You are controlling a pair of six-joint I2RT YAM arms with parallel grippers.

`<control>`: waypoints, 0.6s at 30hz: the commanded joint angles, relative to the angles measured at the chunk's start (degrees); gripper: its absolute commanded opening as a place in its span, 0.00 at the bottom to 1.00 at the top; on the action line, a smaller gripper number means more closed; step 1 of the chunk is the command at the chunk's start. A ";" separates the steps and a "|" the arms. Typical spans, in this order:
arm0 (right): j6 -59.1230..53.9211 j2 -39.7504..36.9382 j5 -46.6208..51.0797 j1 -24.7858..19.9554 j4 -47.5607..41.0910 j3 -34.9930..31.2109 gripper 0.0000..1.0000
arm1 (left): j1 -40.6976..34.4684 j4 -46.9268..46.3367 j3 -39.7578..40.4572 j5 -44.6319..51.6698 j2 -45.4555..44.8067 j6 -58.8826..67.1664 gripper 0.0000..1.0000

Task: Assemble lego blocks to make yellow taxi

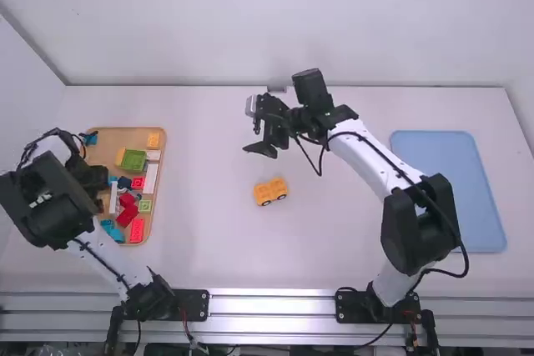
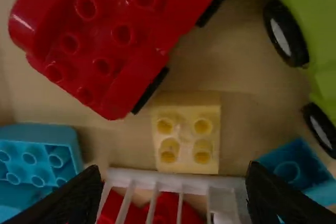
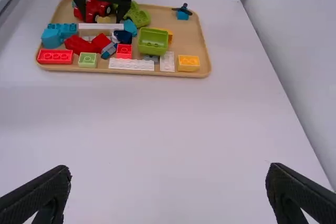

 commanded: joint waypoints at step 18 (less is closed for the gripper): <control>0.20 0.70 -0.52 -0.74 0.13 0.17 0.99 | 0.39 8.35 -6.91 -1.49 0.35 -0.70 0.42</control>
